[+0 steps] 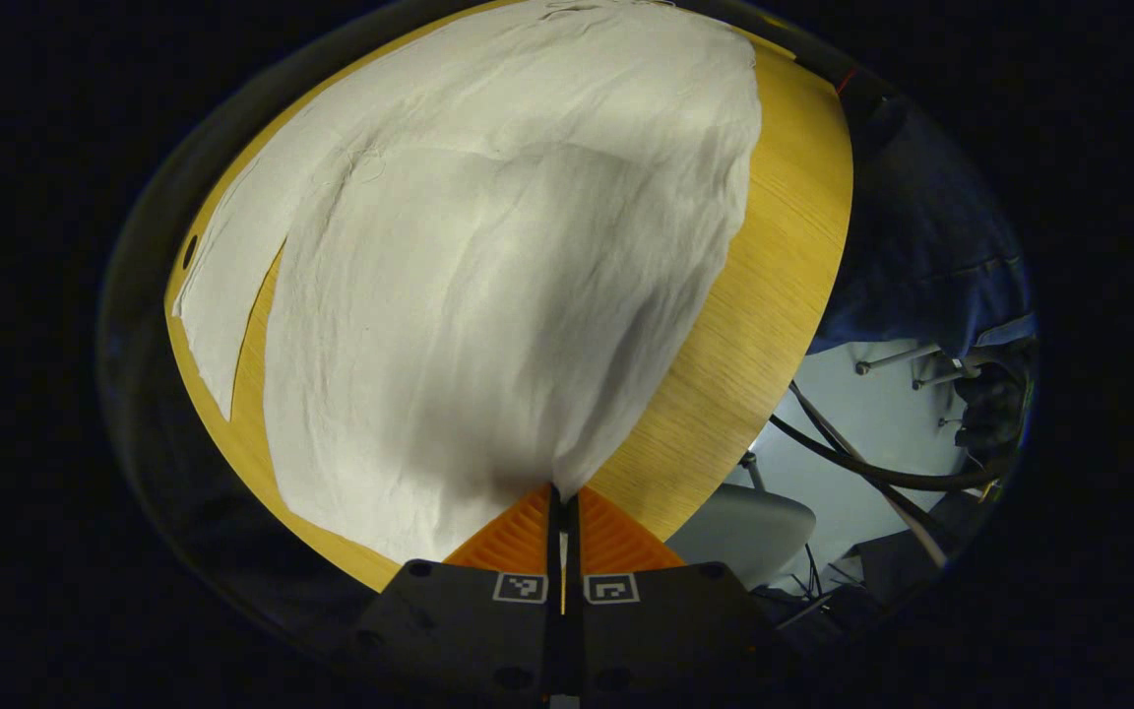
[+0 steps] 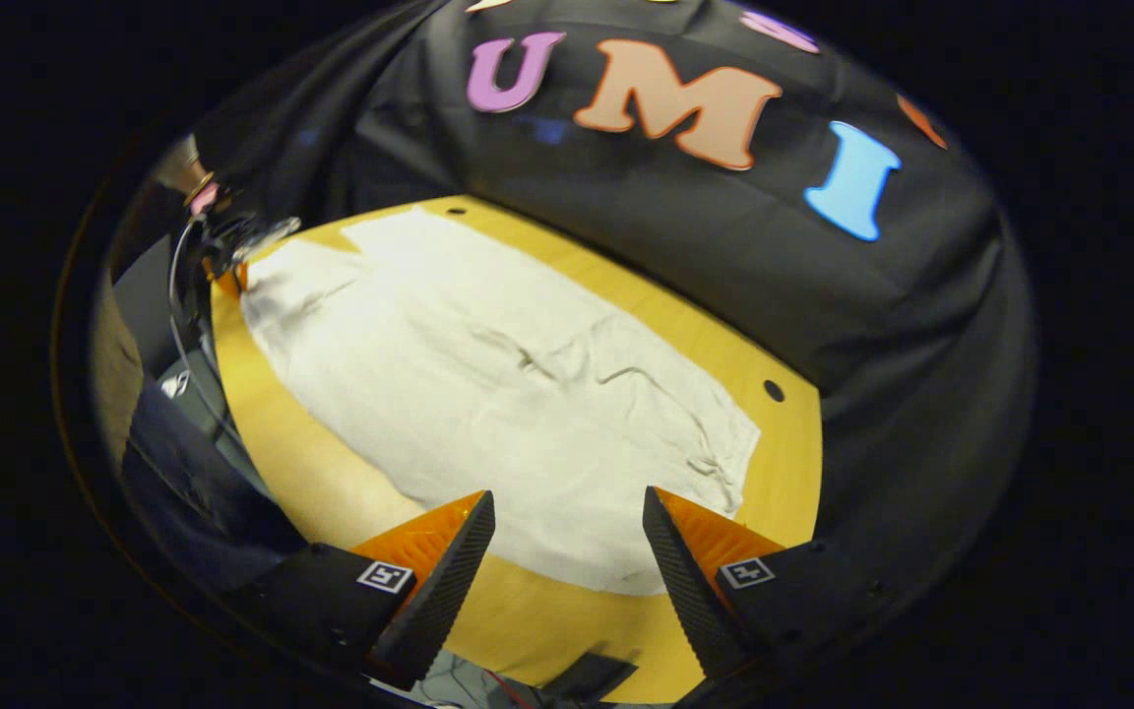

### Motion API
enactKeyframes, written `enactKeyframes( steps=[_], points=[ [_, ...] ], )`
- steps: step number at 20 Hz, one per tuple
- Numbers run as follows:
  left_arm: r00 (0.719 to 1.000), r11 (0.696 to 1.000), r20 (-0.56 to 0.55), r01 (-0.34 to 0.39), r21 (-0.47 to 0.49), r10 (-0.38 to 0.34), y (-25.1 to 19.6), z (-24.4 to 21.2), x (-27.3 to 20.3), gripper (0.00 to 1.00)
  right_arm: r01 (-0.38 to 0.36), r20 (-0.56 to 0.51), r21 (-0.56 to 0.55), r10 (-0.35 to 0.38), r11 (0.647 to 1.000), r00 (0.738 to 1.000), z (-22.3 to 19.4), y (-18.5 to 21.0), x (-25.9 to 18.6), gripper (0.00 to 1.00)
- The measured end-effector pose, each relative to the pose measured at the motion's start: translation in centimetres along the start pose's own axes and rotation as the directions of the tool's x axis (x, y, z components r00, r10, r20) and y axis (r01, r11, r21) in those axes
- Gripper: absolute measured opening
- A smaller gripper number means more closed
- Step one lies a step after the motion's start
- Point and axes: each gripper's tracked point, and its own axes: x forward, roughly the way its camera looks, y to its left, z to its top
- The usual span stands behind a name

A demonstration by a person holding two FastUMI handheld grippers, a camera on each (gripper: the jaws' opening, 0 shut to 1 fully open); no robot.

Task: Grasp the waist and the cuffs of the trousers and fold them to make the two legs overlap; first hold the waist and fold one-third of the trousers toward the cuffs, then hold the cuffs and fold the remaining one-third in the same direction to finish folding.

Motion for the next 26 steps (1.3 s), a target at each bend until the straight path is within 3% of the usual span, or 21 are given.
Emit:
enactKeyframes(
  steps=[4, 8, 14, 16, 18, 20, 23, 25, 26],
  points=[
    [1.000, 1.000, 0.003, 0.003, -0.020, -0.003, 0.0, 0.0, 0.1, 0.00, -0.165, -0.150, -0.155, 0.142, 0.974, 0.978, -4.2, 2.6, 3.0, 0.97],
    [1.000, 1.000, -0.001, 0.010, -0.010, -0.010, 0.0, 0.0, 0.1, 0.00, -0.282, -0.302, -0.245, 0.203, 0.928, 0.931, -7.8, 3.7, 5.2, 0.97],
    [1.000, 1.000, 0.006, 0.030, 0.004, -0.030, 0.0, 0.1, 0.2, 0.00, -0.375, -0.427, -0.192, 0.267, 0.907, 0.864, -9.6, 4.3, 6.1, 0.95],
    [0.999, 0.999, 0.007, 0.044, 0.009, -0.044, 0.0, 0.1, 0.2, 0.00, -0.416, -0.468, -0.145, 0.308, 0.898, 0.828, -10.0, 4.7, 6.1, 0.94],
    [0.998, 0.998, 0.009, 0.057, 0.012, -0.057, 0.1, 0.2, 0.2, 0.00, -0.428, -0.504, -0.142, 0.307, 0.892, 0.808, -10.0, 4.5, 6.3, 0.91],
    [0.998, 0.998, 0.012, 0.066, 0.019, -0.066, 0.2, 0.1, 0.3, 0.00, -0.436, -0.530, -0.156, 0.297, 0.886, 0.794, -9.9, 4.5, 6.4, 0.94],
    [0.997, 0.997, 0.018, 0.069, 0.036, -0.069, 0.2, 0.2, 0.4, 0.00, -0.408, -0.573, -0.138, 0.263, 0.902, 0.776, -10.0, 4.4, 6.5, 0.88],
    [0.997, 0.997, 0.026, 0.067, 0.049, -0.069, 0.2, 0.3, 0.4, 0.00, -0.384, -0.599, -0.121, 0.241, 0.916, 0.764, -9.7, 4.2, 6.5, 0.72],
    [0.997, 0.996, 0.027, 0.068, 0.053, -0.069, 0.0, 0.5, 0.3, 0.00, -0.374, -0.606, -0.125, 0.228, 0.919, 0.762, -9.7, 4.0, 6.7, 0.57]
  ],
)
